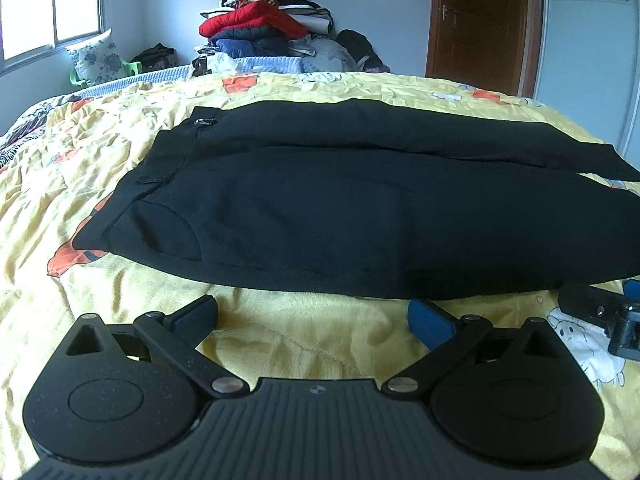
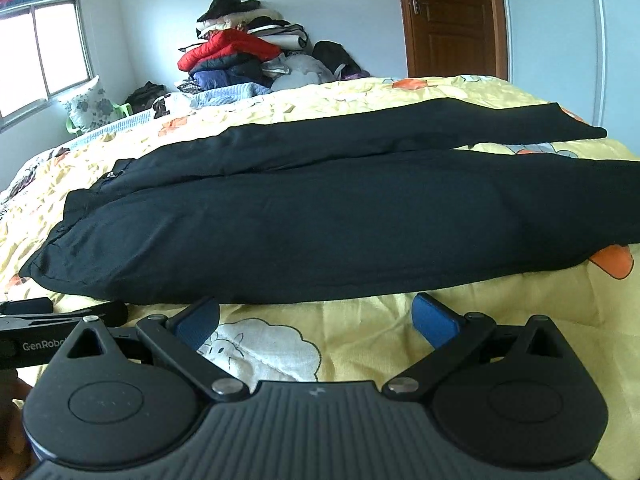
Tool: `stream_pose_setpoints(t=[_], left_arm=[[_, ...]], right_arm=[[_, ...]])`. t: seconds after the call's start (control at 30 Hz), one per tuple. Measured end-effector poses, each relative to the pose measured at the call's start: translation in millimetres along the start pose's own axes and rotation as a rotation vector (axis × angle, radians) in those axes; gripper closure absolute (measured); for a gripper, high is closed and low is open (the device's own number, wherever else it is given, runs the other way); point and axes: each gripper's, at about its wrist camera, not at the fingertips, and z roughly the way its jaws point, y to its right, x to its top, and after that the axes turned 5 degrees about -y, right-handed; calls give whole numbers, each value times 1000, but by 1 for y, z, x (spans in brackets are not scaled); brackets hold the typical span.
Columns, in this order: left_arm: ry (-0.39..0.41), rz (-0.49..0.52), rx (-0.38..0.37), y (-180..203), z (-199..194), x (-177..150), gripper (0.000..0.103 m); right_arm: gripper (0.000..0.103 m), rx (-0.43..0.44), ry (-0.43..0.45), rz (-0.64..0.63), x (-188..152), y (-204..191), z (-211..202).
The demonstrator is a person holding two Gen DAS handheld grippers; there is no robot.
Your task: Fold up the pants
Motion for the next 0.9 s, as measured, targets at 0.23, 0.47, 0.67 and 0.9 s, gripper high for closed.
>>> stream_pose_setpoints(t=[0.23, 0.47, 0.67, 0.9], left_arm=[[0, 0, 0, 0, 0, 0, 0], [1, 1, 2, 0, 0, 0, 0], [2, 2, 3, 0, 0, 0, 0], [2, 0, 3, 0, -1, 0, 0]], right_arm=[[0, -30, -10, -28, 0, -6, 3], [0, -53, -20, -51, 0, -9, 5], [0, -53, -21, -52, 0, -9, 5], [0, -95, -42, -99, -1, -18, 8]])
